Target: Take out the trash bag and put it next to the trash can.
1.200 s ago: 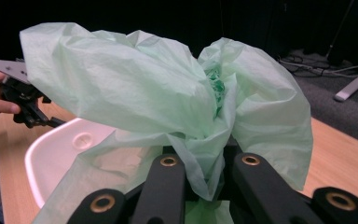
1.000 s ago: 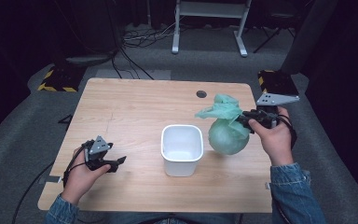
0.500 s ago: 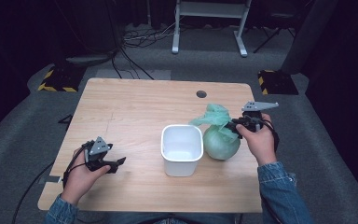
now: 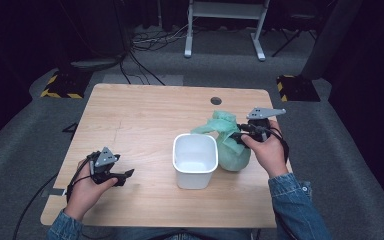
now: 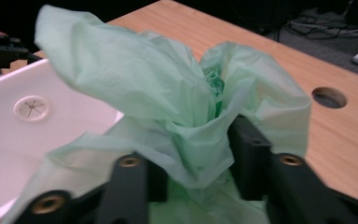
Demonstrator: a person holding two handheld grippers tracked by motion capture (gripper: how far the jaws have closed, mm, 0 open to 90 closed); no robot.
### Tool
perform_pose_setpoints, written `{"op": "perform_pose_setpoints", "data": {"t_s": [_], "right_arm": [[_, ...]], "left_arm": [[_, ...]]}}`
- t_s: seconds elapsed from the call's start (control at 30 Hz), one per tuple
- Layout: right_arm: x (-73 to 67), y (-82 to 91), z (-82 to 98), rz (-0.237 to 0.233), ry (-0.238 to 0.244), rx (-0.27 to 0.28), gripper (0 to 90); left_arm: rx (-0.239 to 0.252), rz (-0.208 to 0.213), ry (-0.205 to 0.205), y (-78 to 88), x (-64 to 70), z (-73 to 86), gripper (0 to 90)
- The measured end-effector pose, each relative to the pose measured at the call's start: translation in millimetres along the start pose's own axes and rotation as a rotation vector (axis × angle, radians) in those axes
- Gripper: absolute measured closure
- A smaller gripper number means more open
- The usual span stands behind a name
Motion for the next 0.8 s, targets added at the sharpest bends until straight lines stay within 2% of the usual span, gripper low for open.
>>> {"op": "perform_pose_setpoints", "data": {"t_s": [0.03, 0.17, 0.3, 0.43, 0.5, 0.6, 0.8], "right_arm": [[-0.2, 1.6, -1.4, 0.005, -0.002, 0.003, 47.5], [-1.1, 14.7, -7.8, 0.017, -0.006, 0.032, 36.5], [-0.9, 33.3, -15.2, 0.012, -0.019, 0.072, 34.1], [3.6, 53.3, -18.4, 0.027, -0.021, 0.104, 33.6], [3.6, 53.3, -18.4, 0.027, -0.021, 0.104, 33.6], [15.0, 71.0, -7.6, 0.065, -0.032, 0.101, 33.5], [31.1, 79.5, 20.3, 0.105, -0.069, 0.071, 33.1]], "left_arm": [[-0.001, 0.001, 0.002, -0.1, -0.1, 0.3, 23.6], [-0.003, -0.002, 0.0, -0.7, -0.8, 0.6, 23.6], [-0.003, -0.004, -0.001, -1.2, -0.1, 0.4, 23.6], [-0.005, -0.001, 0.0, -0.9, 0.5, 0.9, 23.6], [-0.004, -0.002, 0.001, -0.7, 0.1, 0.9, 23.6], [0.0, -0.006, 0.004, -0.2, -1.0, 1.4, 23.6], [-0.004, -0.004, 0.01, 2.2, -2.3, 4.1, 23.5]]}}
Point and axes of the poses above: each handheld gripper's, and its own axes: y roughly backward along the jaws, z roughly out of its underside, x roughly to its right, the point moved 9 cm from there along -y, roughly forward along the jaws, and after that the axes turned 7 degrees about z, right-handed, at the moved point
